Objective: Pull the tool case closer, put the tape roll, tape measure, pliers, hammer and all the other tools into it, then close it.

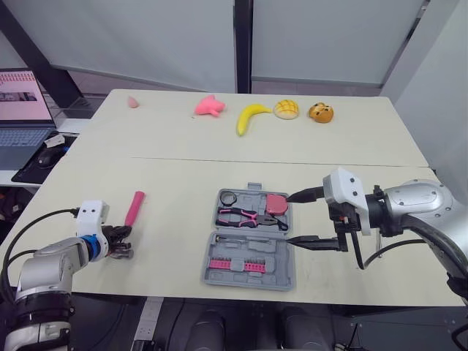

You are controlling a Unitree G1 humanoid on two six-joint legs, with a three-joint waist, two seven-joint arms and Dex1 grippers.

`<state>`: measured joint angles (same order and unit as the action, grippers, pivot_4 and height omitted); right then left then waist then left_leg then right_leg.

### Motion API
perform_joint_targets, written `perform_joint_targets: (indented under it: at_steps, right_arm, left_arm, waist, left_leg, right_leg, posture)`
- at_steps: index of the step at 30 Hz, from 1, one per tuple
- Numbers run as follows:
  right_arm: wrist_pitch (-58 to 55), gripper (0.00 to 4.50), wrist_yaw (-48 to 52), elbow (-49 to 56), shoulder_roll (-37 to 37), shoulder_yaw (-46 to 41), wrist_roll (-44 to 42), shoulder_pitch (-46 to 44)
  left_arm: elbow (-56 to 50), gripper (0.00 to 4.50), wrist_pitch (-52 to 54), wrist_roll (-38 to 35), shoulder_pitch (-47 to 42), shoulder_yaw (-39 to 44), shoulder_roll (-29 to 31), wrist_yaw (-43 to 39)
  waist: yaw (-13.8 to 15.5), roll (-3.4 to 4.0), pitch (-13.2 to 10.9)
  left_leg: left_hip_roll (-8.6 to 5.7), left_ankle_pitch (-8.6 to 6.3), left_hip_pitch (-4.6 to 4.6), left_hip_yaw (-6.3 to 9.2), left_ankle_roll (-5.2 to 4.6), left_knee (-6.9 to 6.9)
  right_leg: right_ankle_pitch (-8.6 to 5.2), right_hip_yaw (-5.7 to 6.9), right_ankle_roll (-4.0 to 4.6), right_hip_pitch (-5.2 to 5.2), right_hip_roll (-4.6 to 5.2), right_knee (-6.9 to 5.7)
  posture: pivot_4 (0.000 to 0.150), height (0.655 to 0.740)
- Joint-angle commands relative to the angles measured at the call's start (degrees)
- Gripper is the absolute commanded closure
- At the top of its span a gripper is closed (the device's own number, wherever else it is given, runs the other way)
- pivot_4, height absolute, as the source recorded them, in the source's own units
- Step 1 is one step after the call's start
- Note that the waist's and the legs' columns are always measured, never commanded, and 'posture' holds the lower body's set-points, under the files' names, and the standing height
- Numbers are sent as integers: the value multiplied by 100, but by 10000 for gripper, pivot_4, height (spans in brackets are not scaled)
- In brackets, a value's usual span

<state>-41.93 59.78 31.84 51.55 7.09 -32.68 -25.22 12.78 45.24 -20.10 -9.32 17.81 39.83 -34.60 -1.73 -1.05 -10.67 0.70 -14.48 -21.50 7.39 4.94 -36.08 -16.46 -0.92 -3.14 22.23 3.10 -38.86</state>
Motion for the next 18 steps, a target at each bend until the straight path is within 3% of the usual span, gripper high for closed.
perform_joint_targets:
  at_steps: [1, 9, 18]
  right_arm:
    - [45, 0, -30, 197, 64, -195, -35, 13]
    - [48, 0, -16, 147, 33, -117, -3, -59]
    - [-8, 0, -3, 161, 66, -102, -4, -111]
  left_arm:
    - [-1110, 44491, 540, -362, 306, 88, -84, 9]
    - [-2854, 44491, 1507, -757, 764, 9, -930, 843]
    - [-3094, 44492, 1652, -574, 539, -151, -1740, 1790]
  waist:
    - [-6, -5, -3]
    - [2, -11, -7]
    - [6, -12, -7]
  left_leg:
    - [0, 0, -6, 3, 0, 0]
    - [0, 0, -11, 7, 0, -2]
    - [-1, 0, -10, 6, 0, -5]
  right_leg:
    - [0, 2, 0, 5, -1, 0]
    - [0, 5, 0, 4, 0, 2]
    - [0, 3, 0, 3, -2, 2]
  posture:
    - [1500, 7369]
    - [1500, 7369]
    - [1500, 7369]
